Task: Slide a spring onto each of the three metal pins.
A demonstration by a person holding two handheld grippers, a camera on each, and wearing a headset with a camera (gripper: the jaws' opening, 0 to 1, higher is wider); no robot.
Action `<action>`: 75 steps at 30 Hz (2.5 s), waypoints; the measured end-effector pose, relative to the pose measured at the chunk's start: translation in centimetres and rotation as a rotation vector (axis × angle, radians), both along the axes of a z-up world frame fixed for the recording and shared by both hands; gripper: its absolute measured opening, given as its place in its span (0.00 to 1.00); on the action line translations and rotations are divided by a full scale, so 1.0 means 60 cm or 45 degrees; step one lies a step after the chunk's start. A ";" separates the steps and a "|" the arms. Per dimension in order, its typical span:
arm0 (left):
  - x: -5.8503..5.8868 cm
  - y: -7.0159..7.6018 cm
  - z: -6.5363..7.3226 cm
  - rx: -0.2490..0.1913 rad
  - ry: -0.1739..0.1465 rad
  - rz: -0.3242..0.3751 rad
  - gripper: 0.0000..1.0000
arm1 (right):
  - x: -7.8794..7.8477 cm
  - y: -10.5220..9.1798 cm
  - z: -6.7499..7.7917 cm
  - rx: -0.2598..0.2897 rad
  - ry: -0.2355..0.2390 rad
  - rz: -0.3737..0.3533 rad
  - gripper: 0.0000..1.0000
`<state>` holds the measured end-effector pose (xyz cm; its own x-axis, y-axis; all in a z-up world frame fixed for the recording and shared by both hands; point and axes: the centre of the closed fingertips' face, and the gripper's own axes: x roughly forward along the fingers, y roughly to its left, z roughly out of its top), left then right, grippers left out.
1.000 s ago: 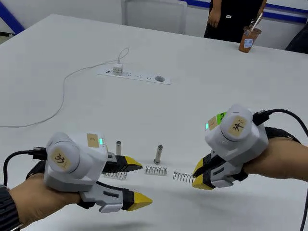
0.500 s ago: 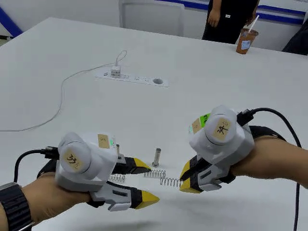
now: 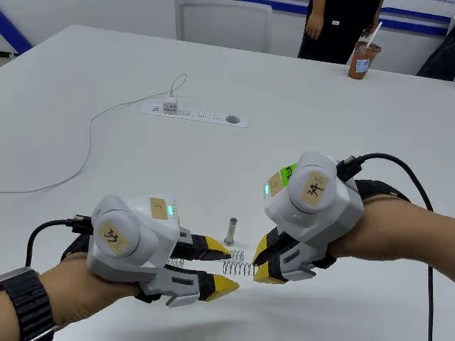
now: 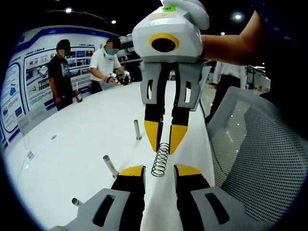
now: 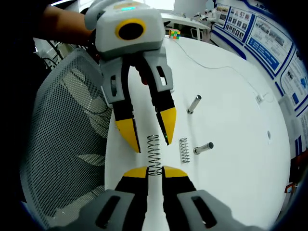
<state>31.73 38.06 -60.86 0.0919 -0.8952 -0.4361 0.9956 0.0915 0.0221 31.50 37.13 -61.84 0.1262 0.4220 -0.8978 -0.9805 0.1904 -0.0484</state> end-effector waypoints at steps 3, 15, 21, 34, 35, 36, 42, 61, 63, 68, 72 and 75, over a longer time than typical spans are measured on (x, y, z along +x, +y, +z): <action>-0.002 -0.002 0.000 0.001 -0.013 -0.012 0.21 | -0.002 0.002 0.000 -0.005 0.000 0.012 0.11; -0.004 -0.005 -0.005 0.022 -0.051 -0.034 0.13 | -0.005 0.002 0.001 -0.010 -0.006 0.034 0.11; -0.009 -0.005 -0.008 0.033 -0.061 -0.064 0.11 | -0.009 0.002 0.000 -0.005 -0.002 0.039 0.11; -0.014 -0.006 0.000 0.007 -0.059 -0.078 0.10 | -0.010 -0.001 -0.009 0.013 0.024 0.013 0.14; -0.014 -0.006 0.001 0.005 -0.059 -0.077 0.10 | -0.010 -0.002 -0.010 0.013 0.025 0.013 0.14; -0.014 -0.006 0.001 0.005 -0.059 -0.077 0.10 | -0.011 -0.002 -0.011 0.014 0.028 0.010 0.14; -0.016 -0.007 0.003 -0.005 -0.058 -0.072 0.10 | -0.012 -0.004 -0.012 0.019 0.028 0.009 0.13; -0.013 -0.006 -0.003 0.016 -0.061 -0.065 0.10 | -0.010 0.021 0.037 0.068 -0.007 0.028 0.12; -0.013 -0.006 -0.004 0.018 -0.062 -0.063 0.10 | -0.010 0.027 0.043 0.075 -0.010 0.035 0.12; -0.012 -0.005 -0.004 0.016 -0.061 -0.056 0.10 | -0.012 0.042 0.050 0.092 -0.014 0.049 0.12; -0.012 -0.006 -0.004 0.013 -0.061 -0.057 0.10 | -0.013 0.049 0.054 0.103 -0.013 0.053 0.12; -0.012 -0.007 -0.003 0.011 -0.060 -0.057 0.10 | -0.013 0.052 0.056 0.100 -0.018 0.061 0.12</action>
